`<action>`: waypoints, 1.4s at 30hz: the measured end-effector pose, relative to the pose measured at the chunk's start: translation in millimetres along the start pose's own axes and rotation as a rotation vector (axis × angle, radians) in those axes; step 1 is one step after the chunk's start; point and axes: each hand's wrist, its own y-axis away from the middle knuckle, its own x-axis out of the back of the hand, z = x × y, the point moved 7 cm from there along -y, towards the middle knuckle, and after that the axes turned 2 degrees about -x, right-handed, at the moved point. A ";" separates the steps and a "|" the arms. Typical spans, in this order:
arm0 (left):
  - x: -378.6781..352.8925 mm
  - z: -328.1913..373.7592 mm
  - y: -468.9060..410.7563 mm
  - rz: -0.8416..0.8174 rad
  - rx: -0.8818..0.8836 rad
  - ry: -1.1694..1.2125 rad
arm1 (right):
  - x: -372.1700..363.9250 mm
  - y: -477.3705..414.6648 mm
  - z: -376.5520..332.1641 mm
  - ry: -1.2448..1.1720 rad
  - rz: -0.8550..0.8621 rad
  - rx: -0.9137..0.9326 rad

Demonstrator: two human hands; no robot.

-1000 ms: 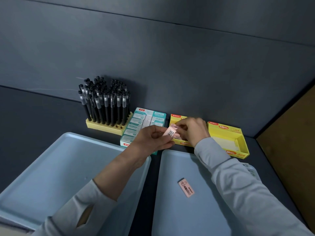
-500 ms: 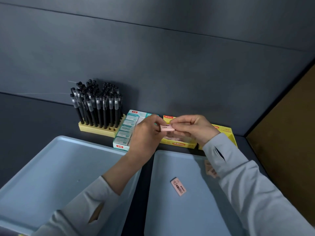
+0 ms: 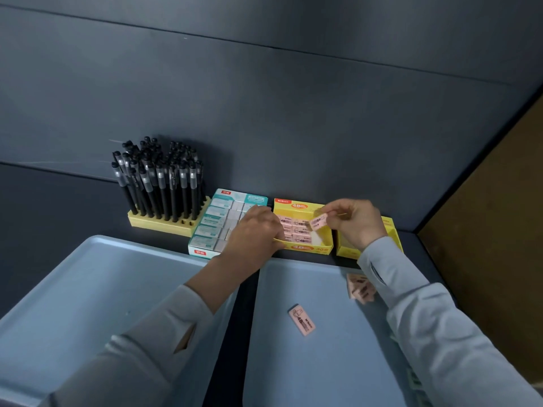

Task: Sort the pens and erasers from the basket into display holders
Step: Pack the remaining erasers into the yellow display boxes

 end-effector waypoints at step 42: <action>-7.8 92.6 80.0 -0.286 -0.051 0.219 | 30.7 96.9 24.4 0.595 -0.443 0.256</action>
